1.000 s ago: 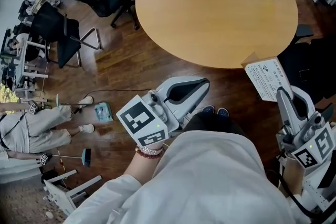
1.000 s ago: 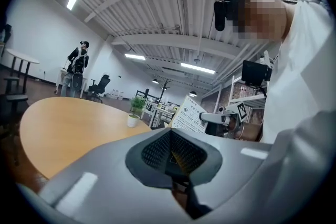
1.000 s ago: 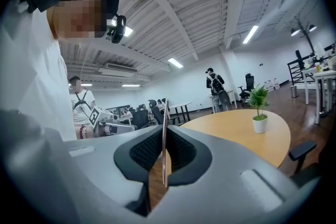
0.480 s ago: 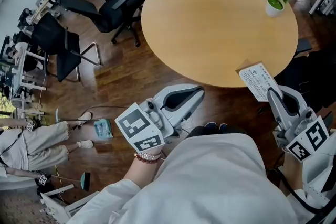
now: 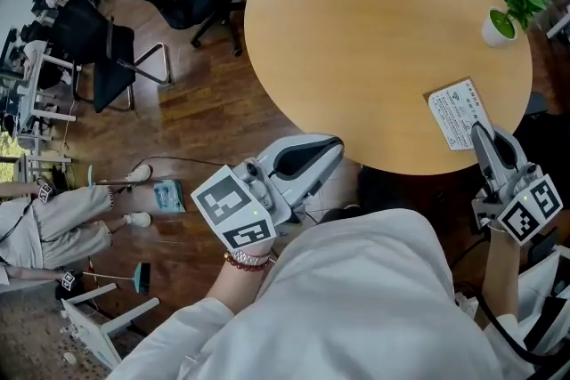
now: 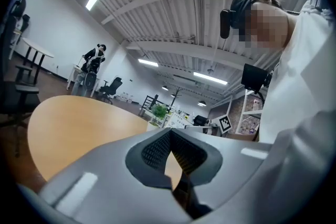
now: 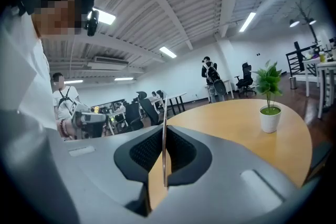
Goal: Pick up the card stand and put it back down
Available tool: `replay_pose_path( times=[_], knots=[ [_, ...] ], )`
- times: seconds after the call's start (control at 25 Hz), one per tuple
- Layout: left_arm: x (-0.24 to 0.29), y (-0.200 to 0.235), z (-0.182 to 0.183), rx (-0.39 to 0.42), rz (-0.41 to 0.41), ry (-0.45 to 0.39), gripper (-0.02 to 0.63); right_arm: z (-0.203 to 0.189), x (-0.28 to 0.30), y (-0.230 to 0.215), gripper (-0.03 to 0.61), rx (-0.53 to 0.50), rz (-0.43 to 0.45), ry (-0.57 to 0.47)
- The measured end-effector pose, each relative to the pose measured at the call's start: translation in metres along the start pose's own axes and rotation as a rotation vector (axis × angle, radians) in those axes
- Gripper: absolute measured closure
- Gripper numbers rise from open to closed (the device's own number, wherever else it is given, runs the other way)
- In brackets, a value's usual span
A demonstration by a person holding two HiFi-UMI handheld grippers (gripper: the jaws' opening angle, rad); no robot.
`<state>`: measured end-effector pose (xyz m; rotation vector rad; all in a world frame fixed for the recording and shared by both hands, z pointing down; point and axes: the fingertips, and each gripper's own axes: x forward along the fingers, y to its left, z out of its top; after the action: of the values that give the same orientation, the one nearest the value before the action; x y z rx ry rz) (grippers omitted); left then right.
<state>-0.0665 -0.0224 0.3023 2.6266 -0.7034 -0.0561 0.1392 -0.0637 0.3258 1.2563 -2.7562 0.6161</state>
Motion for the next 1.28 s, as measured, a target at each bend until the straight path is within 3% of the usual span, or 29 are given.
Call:
replay_pose_path(
  times=[0.24,0.44,0.8,1.04,1.2,1.28],
  knots=[
    [0.043,0.051,0.046,0.009,0.124,0.009,0.623,0.002,0.100,-0.115,0.555,-0.026,0.042,0.166],
    [0.069,0.102,0.054,-0.016,0.207,0.034,0.623,-0.019,0.200,-0.189,0.555,-0.094,0.128,0.262],
    [0.083,0.152,0.045,-0.093,0.275,0.054,0.623,-0.042,0.282,-0.208,0.555,-0.160,0.329,0.294],
    [0.096,0.144,0.036,-0.144,0.236,0.047,0.623,-0.042,0.273,-0.212,0.549,-0.157,0.313,0.256],
    [0.104,0.156,0.027,-0.160,0.223,0.060,0.623,-0.042,0.284,-0.221,0.454,-0.094,0.322,0.206],
    [0.106,0.163,0.028,-0.161,0.222,0.060,0.623,-0.042,0.288,-0.232,0.422,-0.095,0.274,0.206]
  ],
)
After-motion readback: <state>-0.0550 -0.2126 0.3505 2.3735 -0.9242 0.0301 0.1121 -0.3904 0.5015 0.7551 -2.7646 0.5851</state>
